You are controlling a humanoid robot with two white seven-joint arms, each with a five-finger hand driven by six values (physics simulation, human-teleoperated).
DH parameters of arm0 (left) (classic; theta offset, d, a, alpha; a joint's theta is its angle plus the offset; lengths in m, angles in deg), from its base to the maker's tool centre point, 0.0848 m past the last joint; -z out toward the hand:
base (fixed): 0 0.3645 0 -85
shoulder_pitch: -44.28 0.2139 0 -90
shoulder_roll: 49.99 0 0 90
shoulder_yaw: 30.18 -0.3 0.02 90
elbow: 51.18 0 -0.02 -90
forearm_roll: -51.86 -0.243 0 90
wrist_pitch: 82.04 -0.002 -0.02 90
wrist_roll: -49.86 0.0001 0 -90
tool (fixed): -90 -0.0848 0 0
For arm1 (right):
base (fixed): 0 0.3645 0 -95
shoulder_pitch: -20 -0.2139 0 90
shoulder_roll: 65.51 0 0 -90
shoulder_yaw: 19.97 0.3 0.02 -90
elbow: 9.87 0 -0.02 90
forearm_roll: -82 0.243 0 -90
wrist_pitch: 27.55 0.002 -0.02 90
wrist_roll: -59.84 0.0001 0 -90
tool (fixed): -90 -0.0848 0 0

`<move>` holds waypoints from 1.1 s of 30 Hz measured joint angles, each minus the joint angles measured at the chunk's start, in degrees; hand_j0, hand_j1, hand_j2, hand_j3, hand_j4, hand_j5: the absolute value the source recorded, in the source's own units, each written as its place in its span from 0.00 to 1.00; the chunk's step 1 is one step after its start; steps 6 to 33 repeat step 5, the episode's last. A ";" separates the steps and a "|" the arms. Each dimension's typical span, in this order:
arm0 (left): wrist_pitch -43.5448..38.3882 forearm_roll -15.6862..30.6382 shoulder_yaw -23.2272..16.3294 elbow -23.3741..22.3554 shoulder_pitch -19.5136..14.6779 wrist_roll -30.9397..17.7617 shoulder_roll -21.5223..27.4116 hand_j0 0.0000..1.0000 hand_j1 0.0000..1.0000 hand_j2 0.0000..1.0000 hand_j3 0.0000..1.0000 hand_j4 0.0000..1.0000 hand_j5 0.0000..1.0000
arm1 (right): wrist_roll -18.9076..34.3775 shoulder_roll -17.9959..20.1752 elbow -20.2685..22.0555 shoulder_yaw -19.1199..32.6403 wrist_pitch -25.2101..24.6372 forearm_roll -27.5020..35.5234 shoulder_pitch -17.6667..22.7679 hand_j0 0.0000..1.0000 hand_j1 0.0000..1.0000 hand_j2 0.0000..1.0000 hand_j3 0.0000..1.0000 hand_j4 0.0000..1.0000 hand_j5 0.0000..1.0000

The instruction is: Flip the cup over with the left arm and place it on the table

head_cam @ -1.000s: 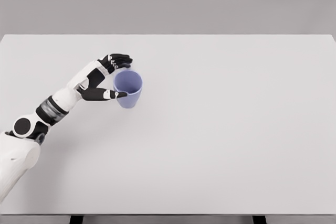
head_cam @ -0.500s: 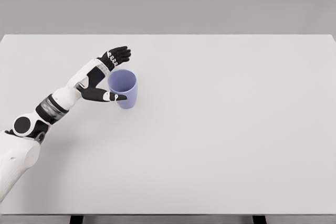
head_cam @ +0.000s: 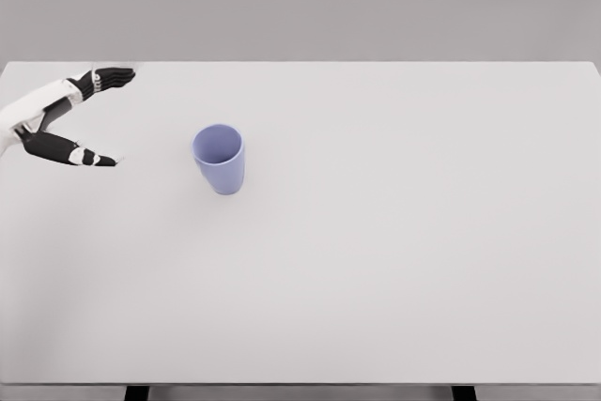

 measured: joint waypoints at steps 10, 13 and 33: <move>0.05 -4.30 -0.29 0.06 0.09 -0.01 1.40 1.00 1.00 1.00 1.00 1.00 1.00 | 0.00 0.00 0.00 -0.02 0.00 0.00 0.00 1.00 1.00 1.00 1.00 1.00 1.00; 0.05 -4.30 -0.29 0.06 0.09 -0.01 1.40 1.00 1.00 1.00 1.00 1.00 1.00 | 0.00 0.00 0.00 -0.02 0.00 0.00 0.00 1.00 1.00 1.00 1.00 1.00 1.00; 0.05 -4.30 -0.29 0.06 0.09 -0.01 1.40 1.00 1.00 1.00 1.00 1.00 1.00 | 0.00 0.00 0.00 -0.02 0.00 0.00 0.00 1.00 1.00 1.00 1.00 1.00 1.00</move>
